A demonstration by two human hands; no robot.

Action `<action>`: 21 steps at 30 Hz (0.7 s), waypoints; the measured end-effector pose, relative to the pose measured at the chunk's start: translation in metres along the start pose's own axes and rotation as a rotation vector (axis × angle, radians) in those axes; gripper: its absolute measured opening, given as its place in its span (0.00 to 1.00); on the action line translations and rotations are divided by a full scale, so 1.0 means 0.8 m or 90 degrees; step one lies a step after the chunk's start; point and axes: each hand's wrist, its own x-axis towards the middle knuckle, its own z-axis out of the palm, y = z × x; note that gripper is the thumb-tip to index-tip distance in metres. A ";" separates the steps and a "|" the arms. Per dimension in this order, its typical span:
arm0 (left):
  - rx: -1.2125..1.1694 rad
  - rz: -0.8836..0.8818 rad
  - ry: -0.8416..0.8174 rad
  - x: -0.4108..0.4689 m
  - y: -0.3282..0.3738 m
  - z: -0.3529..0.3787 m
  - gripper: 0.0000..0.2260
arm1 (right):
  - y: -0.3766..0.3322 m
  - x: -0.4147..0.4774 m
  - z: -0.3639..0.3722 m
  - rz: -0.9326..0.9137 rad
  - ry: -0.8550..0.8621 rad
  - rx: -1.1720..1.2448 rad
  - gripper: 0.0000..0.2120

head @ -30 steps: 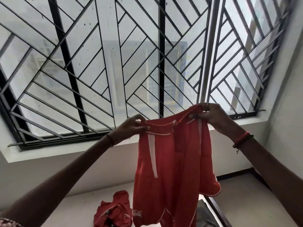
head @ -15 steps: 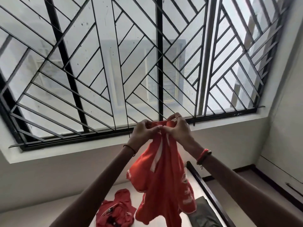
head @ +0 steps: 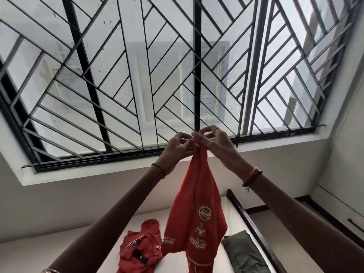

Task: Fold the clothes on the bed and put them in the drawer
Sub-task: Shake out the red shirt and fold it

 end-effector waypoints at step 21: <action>0.488 0.047 -0.455 0.070 0.139 -0.002 0.05 | -0.065 -0.019 -0.062 -0.106 0.063 0.246 0.15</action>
